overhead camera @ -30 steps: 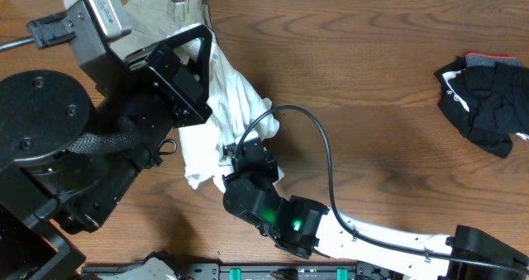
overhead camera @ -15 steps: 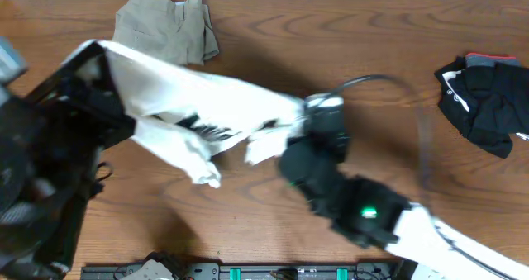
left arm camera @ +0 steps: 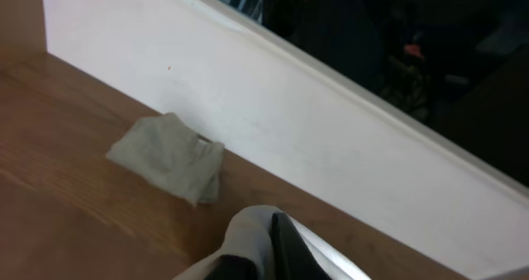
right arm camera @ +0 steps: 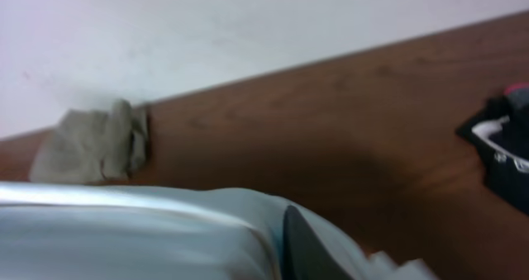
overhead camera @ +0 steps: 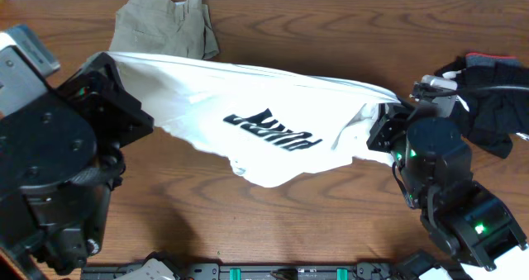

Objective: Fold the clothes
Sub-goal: 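Stretch the shirt wide between both grippers and lay it down, then release the right gripper and move it toward the shirt center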

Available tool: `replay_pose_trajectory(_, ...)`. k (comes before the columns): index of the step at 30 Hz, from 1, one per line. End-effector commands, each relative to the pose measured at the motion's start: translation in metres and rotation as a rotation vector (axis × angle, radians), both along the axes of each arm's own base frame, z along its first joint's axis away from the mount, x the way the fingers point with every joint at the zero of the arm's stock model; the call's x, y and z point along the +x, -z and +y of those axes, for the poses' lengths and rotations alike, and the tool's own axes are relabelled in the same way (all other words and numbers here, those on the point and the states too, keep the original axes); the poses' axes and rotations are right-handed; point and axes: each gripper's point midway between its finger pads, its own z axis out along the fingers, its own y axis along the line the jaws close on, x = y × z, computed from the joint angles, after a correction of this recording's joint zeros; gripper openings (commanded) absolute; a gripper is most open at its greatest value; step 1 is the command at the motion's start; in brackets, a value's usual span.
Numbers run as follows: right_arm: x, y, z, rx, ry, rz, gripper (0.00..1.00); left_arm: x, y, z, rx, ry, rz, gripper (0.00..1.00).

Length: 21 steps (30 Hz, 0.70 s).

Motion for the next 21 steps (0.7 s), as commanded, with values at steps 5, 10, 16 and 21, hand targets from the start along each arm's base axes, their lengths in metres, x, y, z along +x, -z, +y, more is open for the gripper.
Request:
replay_pose_trajectory(5,0.012,0.024,-0.022,-0.008,0.065,0.093,0.26,0.0,0.008,0.027,0.09,-0.155,0.028,0.06)
replay_pose_trajectory(10,0.019,0.033,-0.044,-0.015,0.139,0.127,0.33,0.015,0.028,0.019,0.17,-0.182,0.115,0.06)
replay_pose_trajectory(16,0.022,0.053,-0.1,-0.061,0.303,0.21,0.43,0.027,0.04,0.033,0.218,-0.271,0.173,0.06)
replay_pose_trajectory(21,0.024,0.065,-0.136,-0.099,0.387,0.265,0.52,0.027,0.04,0.051,0.211,-0.34,0.181,0.06)
